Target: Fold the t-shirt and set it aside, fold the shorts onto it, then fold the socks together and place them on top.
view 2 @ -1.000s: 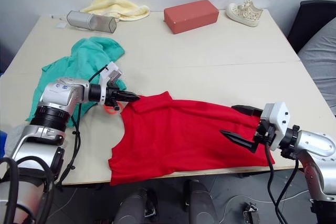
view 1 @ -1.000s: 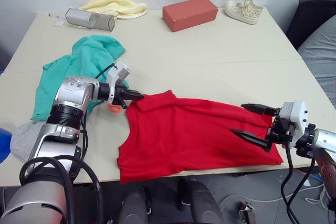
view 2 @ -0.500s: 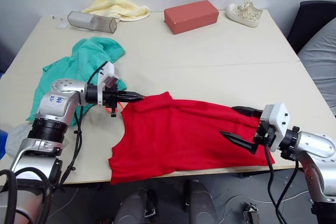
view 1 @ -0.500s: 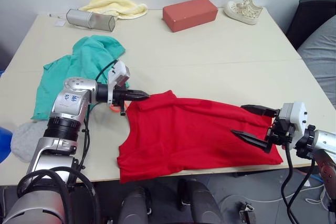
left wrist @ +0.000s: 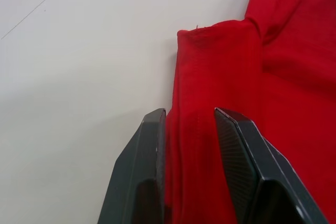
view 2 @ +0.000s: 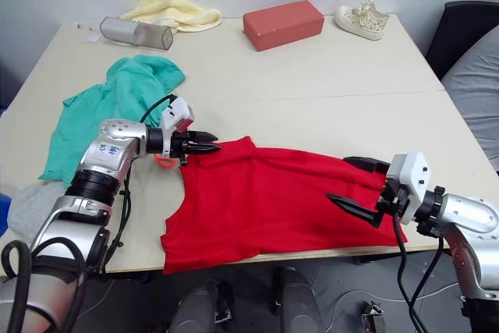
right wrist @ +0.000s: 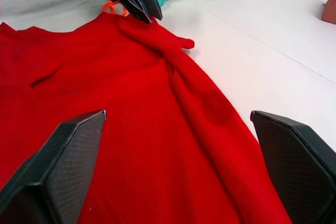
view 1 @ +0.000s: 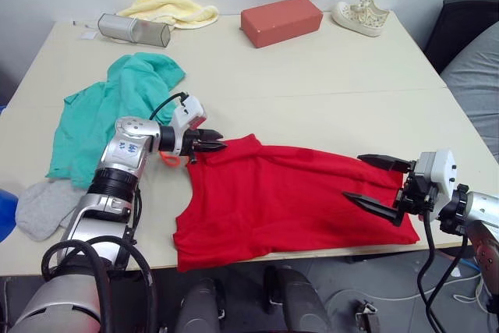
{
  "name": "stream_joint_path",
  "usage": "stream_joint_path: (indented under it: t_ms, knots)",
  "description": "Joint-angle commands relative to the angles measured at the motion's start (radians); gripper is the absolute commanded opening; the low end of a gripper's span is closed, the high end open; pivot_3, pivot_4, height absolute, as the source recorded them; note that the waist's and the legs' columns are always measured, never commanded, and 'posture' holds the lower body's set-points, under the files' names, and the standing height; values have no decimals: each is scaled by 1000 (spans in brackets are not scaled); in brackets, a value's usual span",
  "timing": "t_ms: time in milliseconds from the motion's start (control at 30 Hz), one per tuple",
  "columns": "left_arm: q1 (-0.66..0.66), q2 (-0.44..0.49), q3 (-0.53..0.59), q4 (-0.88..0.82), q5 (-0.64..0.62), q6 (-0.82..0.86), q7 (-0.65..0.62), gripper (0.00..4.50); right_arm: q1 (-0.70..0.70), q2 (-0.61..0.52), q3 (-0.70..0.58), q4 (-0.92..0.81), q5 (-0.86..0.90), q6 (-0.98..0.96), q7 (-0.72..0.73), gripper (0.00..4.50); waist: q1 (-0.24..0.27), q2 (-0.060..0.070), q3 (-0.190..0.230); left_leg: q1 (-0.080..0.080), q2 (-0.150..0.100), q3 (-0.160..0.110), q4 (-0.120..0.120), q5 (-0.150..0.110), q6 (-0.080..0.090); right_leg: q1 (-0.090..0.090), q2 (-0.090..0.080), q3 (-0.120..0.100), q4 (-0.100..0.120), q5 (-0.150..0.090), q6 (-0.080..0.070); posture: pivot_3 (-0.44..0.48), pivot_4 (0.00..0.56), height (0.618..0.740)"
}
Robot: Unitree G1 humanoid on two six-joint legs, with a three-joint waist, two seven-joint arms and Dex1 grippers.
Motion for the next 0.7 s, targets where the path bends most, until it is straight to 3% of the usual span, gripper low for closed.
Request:
stream_joint_path:
  t_ms: [33, 267, 367, 467, 700]
  knots:
    - [-26, -9, -9, 22, 22, -37, -2, 1539, 3, 8, -28, -13, 1, -29, 1, 4500, 1, 0, 0, 0, 0, 0, 0, 0, 0, 0, 0, 0, 0, 0, 0, 0, 150, 740]
    - [-27, -24, -15, 41, 33, -65, -24, 1539, 13, 20, -27, -10, -5, -43, -2, 4500, -1, 0, 0, 0, 0, 0, 0, 0, 0, 0, 0, 0, 0, 0, 0, 0, 150, 740]
    - [-27, -22, -18, 42, 39, -74, -34, 972, 12, 23, -28, -4, -7, -49, -1, 4500, 0, 0, 0, 0, 0, 0, 0, 0, 0, 0, 0, 0, 0, 0, 0, 0, 150, 740]
    - [-26, -19, -16, 45, 44, -91, -36, 17, 12, 24, -27, 2, -7, -55, -1, 4500, 0, 0, 0, 0, 0, 0, 0, 0, 0, 0, 0, 0, 0, 0, 0, 0, 150, 740]
    - [-3, -5, 20, -5, 11, -216, -62, 17, 17, 25, -29, 14, -9, -70, 2, 4500, 0, 0, 0, 0, 1, 0, 0, 0, 0, 0, 0, 0, 0, 0, 0, 0, 150, 740]
